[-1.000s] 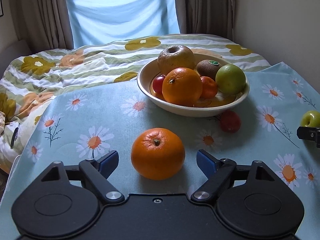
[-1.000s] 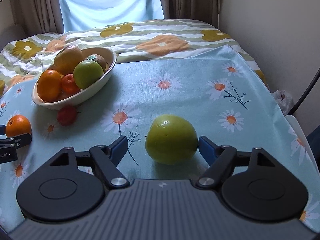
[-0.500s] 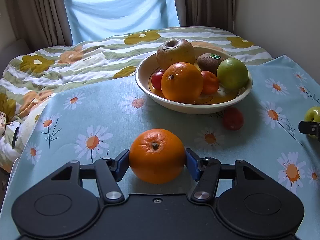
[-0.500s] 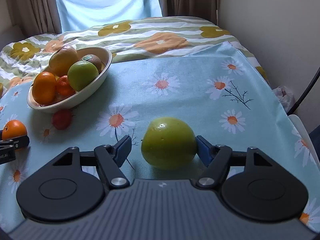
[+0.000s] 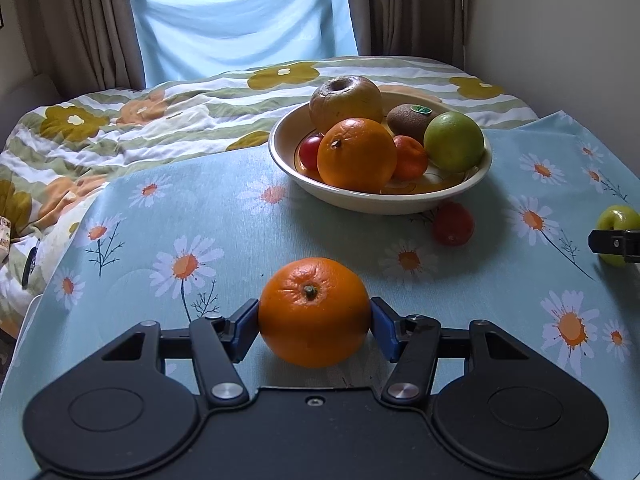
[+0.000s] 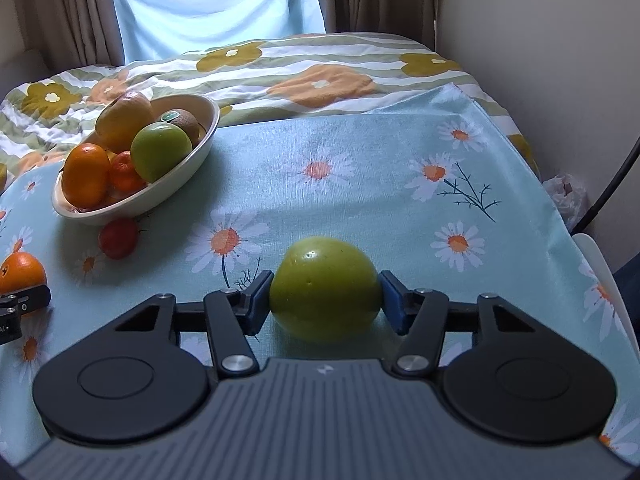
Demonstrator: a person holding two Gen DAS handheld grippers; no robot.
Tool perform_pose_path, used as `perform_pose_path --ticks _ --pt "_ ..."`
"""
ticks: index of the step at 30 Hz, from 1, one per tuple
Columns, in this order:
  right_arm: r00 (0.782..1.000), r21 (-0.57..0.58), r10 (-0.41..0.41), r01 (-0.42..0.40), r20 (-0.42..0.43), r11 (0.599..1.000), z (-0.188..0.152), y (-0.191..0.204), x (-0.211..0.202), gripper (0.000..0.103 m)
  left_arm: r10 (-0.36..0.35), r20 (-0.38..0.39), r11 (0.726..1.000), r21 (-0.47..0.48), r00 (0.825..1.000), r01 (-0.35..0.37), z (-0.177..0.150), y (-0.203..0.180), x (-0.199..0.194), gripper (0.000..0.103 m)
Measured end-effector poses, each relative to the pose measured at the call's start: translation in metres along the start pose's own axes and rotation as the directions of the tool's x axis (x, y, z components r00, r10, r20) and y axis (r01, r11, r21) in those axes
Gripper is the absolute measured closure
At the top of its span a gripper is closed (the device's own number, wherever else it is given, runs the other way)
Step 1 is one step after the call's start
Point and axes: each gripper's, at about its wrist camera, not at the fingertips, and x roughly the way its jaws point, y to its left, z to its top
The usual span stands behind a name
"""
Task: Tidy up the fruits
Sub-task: 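Grasp a large orange with the left tool while the right tool grasps the green pomelo, then carry the orange and green pomelo into the cream bowl and release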
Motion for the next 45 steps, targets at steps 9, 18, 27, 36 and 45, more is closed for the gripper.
perform_pose_path --ticks 9,18,27,36,45 --pt "0.999 -0.03 0.028 -0.027 0.028 0.999 0.007 0.006 -0.018 0.032 -0.005 0.013 1.0 -0.026 1.0 0.005 -0.002 -0.001 -0.019 0.04" --pt "0.996 -0.049 0.082 -0.08 0.045 0.996 0.022 0.02 -0.044 0.032 0.013 0.033 0.999 -0.051 0.999 -0.011 0.009 -0.001 -0.048 0.04" --pt "0.986 -0.079 0.162 -0.158 0.037 0.984 0.044 0.041 -0.073 0.032 0.007 0.047 0.993 -0.118 0.999 -0.001 0.034 0.009 -0.082 0.04" --pt "0.976 -0.114 0.208 -0.2 0.064 0.973 0.072 0.074 -0.082 0.032 -0.001 0.096 0.994 -0.107 0.995 0.012 0.068 0.023 -0.084 0.04" --pt "0.978 -0.104 0.196 -0.188 0.075 0.977 0.102 0.097 -0.067 0.032 -0.03 0.107 0.996 -0.084 0.994 0.039 0.106 0.045 -0.057 0.04"
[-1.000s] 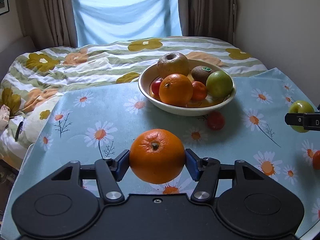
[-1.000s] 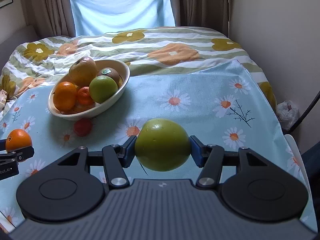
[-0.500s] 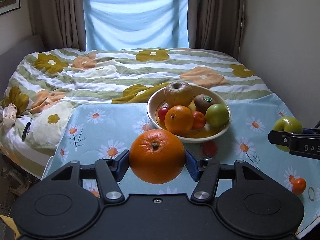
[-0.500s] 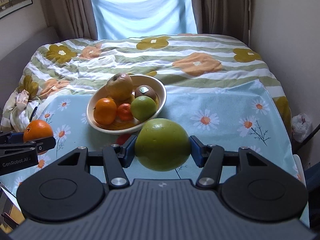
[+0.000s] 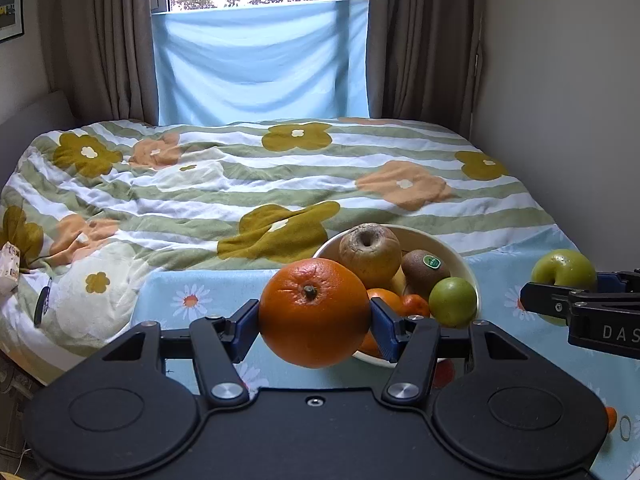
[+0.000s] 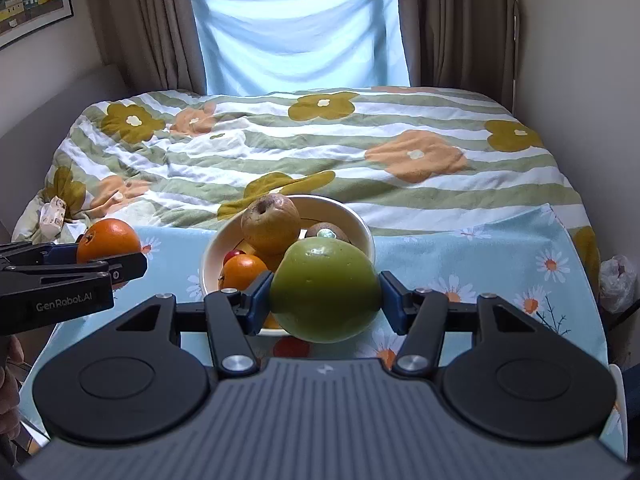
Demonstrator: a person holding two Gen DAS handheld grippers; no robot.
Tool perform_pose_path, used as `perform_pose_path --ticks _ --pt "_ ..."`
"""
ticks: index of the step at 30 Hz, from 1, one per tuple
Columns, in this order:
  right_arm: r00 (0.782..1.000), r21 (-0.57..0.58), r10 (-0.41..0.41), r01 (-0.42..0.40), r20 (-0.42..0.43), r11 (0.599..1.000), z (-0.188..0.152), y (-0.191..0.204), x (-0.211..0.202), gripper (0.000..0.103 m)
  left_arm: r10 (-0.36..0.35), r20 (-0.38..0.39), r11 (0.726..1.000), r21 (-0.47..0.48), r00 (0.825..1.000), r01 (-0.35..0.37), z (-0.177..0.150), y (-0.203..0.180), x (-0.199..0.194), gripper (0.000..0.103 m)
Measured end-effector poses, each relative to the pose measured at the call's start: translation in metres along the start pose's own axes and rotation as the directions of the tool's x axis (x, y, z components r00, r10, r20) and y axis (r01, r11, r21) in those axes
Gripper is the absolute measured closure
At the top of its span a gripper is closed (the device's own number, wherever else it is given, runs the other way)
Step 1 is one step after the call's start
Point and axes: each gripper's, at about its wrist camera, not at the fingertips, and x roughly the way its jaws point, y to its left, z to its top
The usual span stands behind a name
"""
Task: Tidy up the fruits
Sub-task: 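Carry the orange and green pomelo into the cream bowl and release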
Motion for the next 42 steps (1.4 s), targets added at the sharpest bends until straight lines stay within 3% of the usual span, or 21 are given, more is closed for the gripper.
perform_pose_path --ticks 12,20,30,38,39,41,42 --pt "0.999 0.046 -0.041 0.042 -0.014 0.998 0.024 0.016 0.053 0.032 -0.05 -0.062 0.998 0.046 0.997 0.053 0.029 0.011 0.071 0.04" --pt "0.998 0.08 -0.056 0.058 -0.029 0.995 0.028 0.017 0.081 0.032 -0.079 -0.098 0.994 0.07 0.992 0.086 0.028 0.017 0.113 0.04" --pt "0.995 0.105 -0.087 0.092 -0.049 0.99 0.028 0.013 0.098 0.032 -0.107 -0.106 0.986 0.118 0.989 0.119 0.03 0.015 0.14 0.04" --pt "0.995 0.101 -0.091 0.095 -0.049 0.99 0.032 0.014 0.103 0.032 -0.12 -0.129 0.986 0.098 0.984 0.133 0.03 0.015 0.149 0.039" --pt "0.995 0.1 -0.091 0.095 -0.049 0.99 0.033 0.014 0.104 0.032 -0.119 -0.119 0.986 0.101 0.986 0.131 0.031 0.016 0.148 0.035" --pt "0.995 0.097 -0.09 0.094 -0.048 0.991 0.034 0.012 0.104 0.032 -0.111 -0.084 0.987 0.109 0.99 0.12 0.033 0.017 0.141 0.006" --pt "0.995 0.098 -0.089 0.094 -0.049 0.991 0.034 0.012 0.104 0.032 -0.106 -0.065 0.987 0.111 0.992 0.113 0.034 0.018 0.138 0.003"
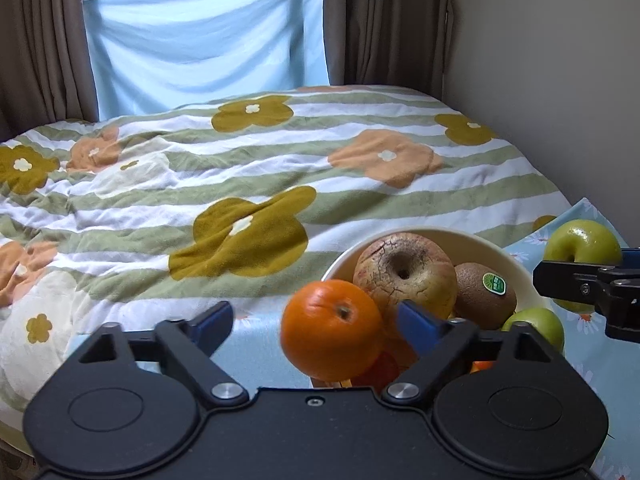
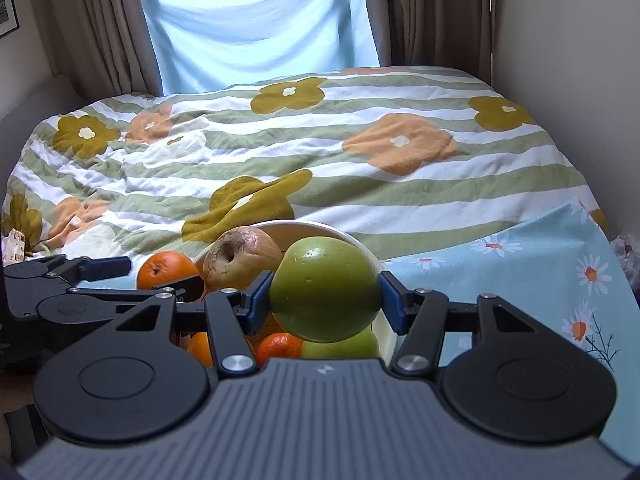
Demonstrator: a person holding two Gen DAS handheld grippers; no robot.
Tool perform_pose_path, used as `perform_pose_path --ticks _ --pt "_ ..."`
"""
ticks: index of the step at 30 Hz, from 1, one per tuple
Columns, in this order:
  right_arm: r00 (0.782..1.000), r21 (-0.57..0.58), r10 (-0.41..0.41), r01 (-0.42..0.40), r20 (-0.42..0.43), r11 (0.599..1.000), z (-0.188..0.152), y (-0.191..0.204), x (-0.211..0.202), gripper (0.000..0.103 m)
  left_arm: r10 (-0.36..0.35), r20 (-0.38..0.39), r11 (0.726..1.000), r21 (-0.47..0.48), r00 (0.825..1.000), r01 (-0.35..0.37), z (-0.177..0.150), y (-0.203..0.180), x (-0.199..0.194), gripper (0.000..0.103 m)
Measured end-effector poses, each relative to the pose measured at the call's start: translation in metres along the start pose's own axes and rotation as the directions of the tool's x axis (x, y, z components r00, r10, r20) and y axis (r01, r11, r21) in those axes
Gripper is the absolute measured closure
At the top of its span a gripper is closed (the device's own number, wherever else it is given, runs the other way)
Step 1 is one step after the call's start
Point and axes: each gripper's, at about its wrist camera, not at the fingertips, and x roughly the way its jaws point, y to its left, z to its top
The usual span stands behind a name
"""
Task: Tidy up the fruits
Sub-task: 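Carry the orange and green pomelo into the cream bowl and release, then withdraw both tools from the bowl toward the last loose fruits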
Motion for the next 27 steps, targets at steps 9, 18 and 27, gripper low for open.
perform_pose_path --ticks 9,18,27 --pt "1.0 -0.023 0.017 -0.017 -0.007 1.0 0.006 0.003 0.005 0.032 0.037 0.026 0.999 -0.006 0.999 -0.037 -0.001 0.01 -0.027 0.002" --pt "0.997 -0.089 0.069 -0.072 -0.042 0.993 0.007 0.016 0.022 0.032 0.074 0.034 0.996 -0.053 0.997 -0.072 -0.014 0.027 -0.058 0.002" --pt "0.991 -0.116 0.093 -0.103 -0.093 0.988 -0.002 0.028 0.04 0.032 0.105 0.03 0.991 -0.089 0.994 -0.102 -0.025 0.035 -0.072 0.002"
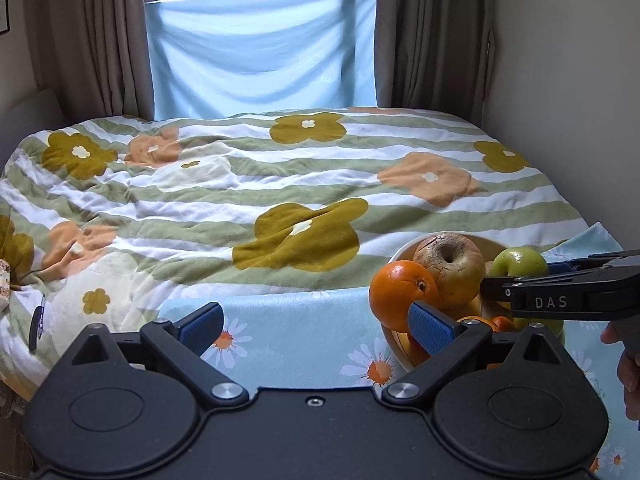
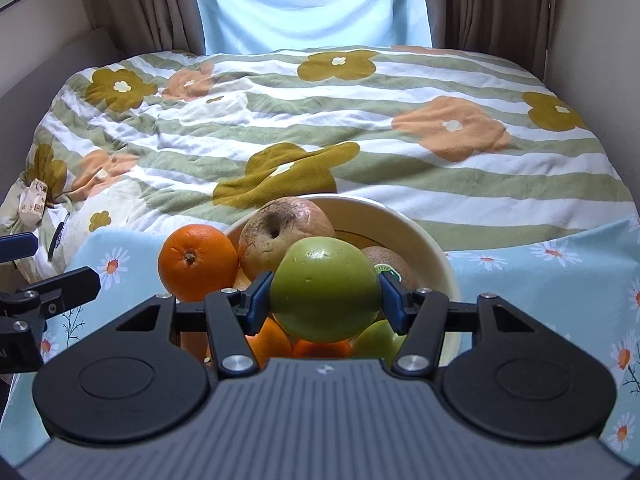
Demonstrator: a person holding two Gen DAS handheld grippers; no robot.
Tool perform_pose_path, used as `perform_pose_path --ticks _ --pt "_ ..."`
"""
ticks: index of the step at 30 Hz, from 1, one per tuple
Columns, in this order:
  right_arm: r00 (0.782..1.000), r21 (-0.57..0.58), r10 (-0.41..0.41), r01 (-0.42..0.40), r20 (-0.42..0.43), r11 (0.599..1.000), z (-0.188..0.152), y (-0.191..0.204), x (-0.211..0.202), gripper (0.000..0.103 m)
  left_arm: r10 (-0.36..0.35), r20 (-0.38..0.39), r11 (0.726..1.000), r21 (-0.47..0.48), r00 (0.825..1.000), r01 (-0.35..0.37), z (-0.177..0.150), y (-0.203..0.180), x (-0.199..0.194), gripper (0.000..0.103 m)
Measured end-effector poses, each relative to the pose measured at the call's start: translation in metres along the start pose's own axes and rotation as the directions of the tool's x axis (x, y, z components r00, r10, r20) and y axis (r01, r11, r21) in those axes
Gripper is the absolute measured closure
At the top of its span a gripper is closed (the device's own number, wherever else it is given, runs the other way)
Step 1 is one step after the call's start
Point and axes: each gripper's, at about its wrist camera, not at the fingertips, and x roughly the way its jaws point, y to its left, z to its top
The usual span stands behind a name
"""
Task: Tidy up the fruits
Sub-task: 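Withdraw both tools from the bowl toward the last loose fruits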
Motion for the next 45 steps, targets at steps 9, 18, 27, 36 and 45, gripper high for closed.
perform_pose_path --ticks 9,18,27,36,45 --pt "0.999 0.002 -0.015 0.015 0.047 1.0 -0.004 0.002 -0.004 0.0 0.006 0.002 1.0 -0.009 1.0 -0.006 -0.009 0.003 -0.01 0.002" --pt "0.996 0.005 -0.028 0.028 0.083 1.0 -0.009 0.002 -0.03 0.0 0.0 0.012 1.0 -0.014 1.0 0.0 -0.01 0.001 -0.025 0.002" --pt "0.992 -0.014 -0.019 0.021 0.125 1.0 -0.014 0.004 -0.073 0.0 0.012 0.054 1.0 -0.022 0.998 -0.011 -0.01 -0.011 -0.059 0.002" --pt "0.987 -0.006 -0.014 0.015 0.163 1.0 -0.028 -0.007 -0.137 0.0 0.034 0.095 0.999 -0.017 0.995 -0.032 -0.016 -0.034 -0.107 0.002" --pt "0.982 0.052 -0.068 0.059 0.178 0.997 -0.07 -0.033 -0.199 0.0 -0.009 0.105 0.999 0.037 0.994 0.005 -0.035 -0.071 -0.141 0.002"
